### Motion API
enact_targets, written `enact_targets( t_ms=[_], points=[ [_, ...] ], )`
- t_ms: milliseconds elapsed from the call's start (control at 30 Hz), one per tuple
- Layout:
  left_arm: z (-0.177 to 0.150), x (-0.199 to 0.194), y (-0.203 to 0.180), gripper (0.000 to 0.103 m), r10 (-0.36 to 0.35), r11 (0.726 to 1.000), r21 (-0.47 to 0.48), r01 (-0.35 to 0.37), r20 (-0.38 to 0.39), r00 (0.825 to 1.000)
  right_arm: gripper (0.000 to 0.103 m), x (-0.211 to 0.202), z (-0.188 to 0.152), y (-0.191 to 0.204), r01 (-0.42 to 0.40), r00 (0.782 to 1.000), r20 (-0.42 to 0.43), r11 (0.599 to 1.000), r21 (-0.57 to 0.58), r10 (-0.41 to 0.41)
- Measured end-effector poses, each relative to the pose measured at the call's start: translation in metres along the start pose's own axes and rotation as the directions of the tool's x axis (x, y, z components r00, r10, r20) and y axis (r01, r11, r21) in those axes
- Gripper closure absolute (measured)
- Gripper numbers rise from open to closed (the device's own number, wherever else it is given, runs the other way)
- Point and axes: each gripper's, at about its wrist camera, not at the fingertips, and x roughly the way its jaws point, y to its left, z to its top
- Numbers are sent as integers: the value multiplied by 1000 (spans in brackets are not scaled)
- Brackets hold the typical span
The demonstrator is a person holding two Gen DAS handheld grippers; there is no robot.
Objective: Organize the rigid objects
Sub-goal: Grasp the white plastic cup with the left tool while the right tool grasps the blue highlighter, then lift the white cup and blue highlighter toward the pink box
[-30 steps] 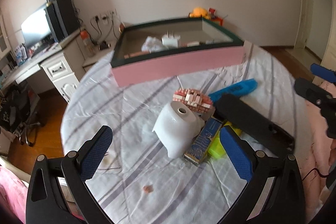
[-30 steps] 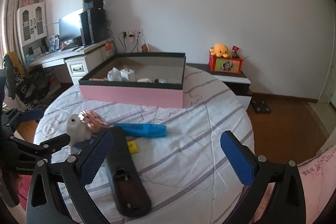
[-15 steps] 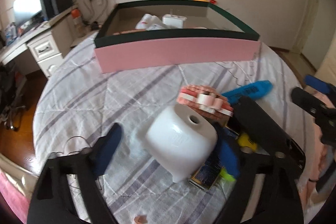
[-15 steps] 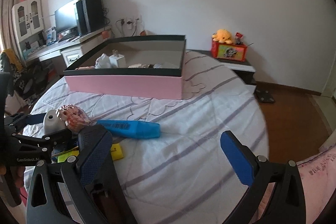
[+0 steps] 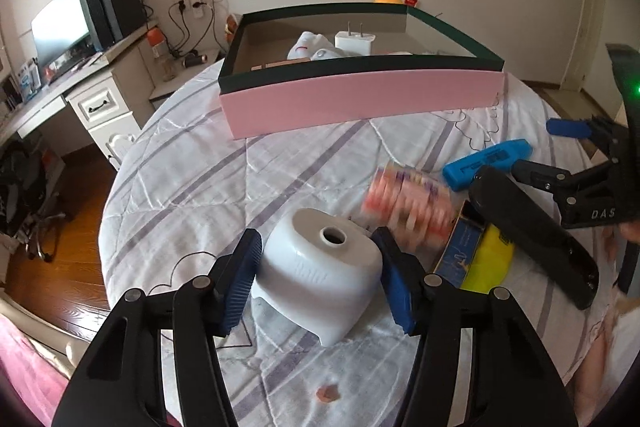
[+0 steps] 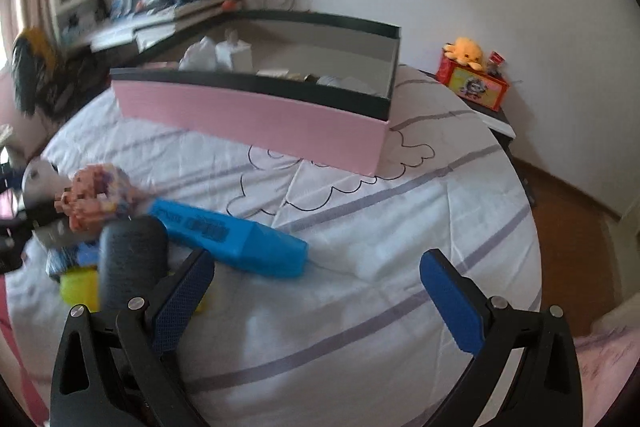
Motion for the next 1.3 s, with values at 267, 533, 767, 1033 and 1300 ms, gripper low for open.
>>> enact_targets(
  t_ms=[267,533,767,1033,1300],
  points=[
    [-4,0,1,43,9,1000,12,-9,-12,1000,7,19,11,13,-115,993,-50,981,-156,108],
    [-8,4,4,37,10,1000,5,-10,-30,999,75,18,11,18,-187,982,-42,970,-155,183],
    [-10,6,11,36,-29,999,-34,29,-24,999,75,-6,-13,-1,-83,996,-38,996,36,85],
    [-10,16,8,39,-30,999,-14,29,-26,999,61,0,-9,-5,-88,996,2,992,90,88],
    [-13,10,6,45,-15,1000,5,15,-3,1000,76,4,-2,-1,-69,998,10,995,76,68]
  ],
)
